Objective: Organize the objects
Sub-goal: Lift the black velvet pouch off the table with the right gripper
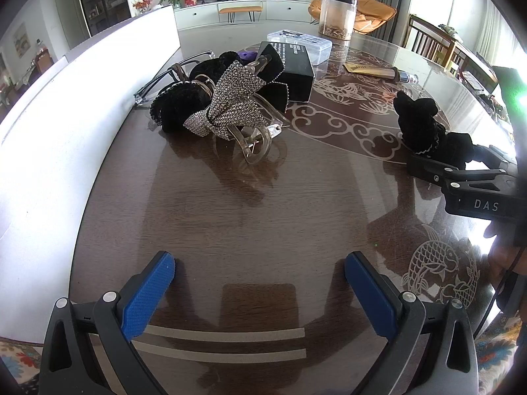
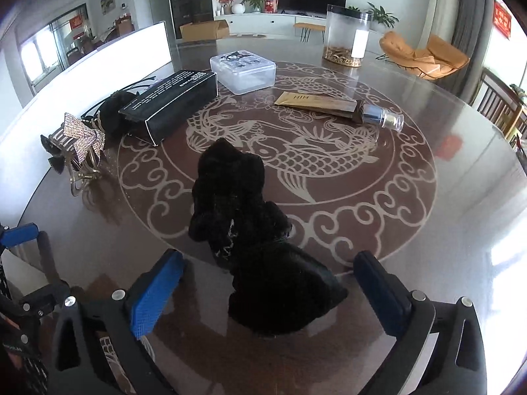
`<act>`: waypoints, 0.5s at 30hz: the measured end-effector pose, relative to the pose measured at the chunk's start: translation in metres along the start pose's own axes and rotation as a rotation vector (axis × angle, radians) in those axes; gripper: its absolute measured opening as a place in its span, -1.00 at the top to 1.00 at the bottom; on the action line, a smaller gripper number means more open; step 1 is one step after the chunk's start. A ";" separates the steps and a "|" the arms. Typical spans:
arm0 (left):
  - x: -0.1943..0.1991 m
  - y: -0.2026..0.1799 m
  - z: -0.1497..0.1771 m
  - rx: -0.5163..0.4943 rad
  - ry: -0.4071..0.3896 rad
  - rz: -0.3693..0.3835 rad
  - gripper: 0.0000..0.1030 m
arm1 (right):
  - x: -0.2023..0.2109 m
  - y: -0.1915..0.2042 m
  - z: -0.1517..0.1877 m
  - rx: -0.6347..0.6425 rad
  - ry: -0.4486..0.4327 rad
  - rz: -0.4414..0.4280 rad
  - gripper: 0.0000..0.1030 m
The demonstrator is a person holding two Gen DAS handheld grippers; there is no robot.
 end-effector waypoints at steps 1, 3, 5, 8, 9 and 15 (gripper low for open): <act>0.000 0.000 -0.001 0.000 0.000 0.000 -1.00 | -0.001 0.001 0.000 -0.001 -0.003 0.001 -1.00; 0.000 0.000 0.000 0.000 0.000 0.000 -1.00 | -0.001 0.001 -0.001 -0.001 -0.008 0.005 -1.00; 0.000 0.000 -0.001 0.000 0.000 0.000 -1.00 | -0.002 0.002 -0.002 -0.002 -0.008 0.005 -1.00; 0.000 0.000 0.000 0.000 0.000 0.000 -1.00 | -0.002 0.002 -0.001 -0.002 -0.008 0.005 -1.00; 0.000 0.000 0.000 0.000 0.000 0.000 -1.00 | -0.002 0.002 -0.001 -0.002 -0.008 0.005 -1.00; 0.000 0.000 0.000 0.000 -0.001 0.000 -1.00 | -0.002 0.003 -0.001 -0.002 -0.009 0.006 -1.00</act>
Point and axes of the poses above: each gripper's, at about its wrist camera, not at the fingertips, and x roughly against the way its jaws point, y to its left, z to its underside, the point moved 3 cm from there along -x, roughly the way its jaws point, and after that the axes turned 4 degrees about z, right-handed, at the moved point
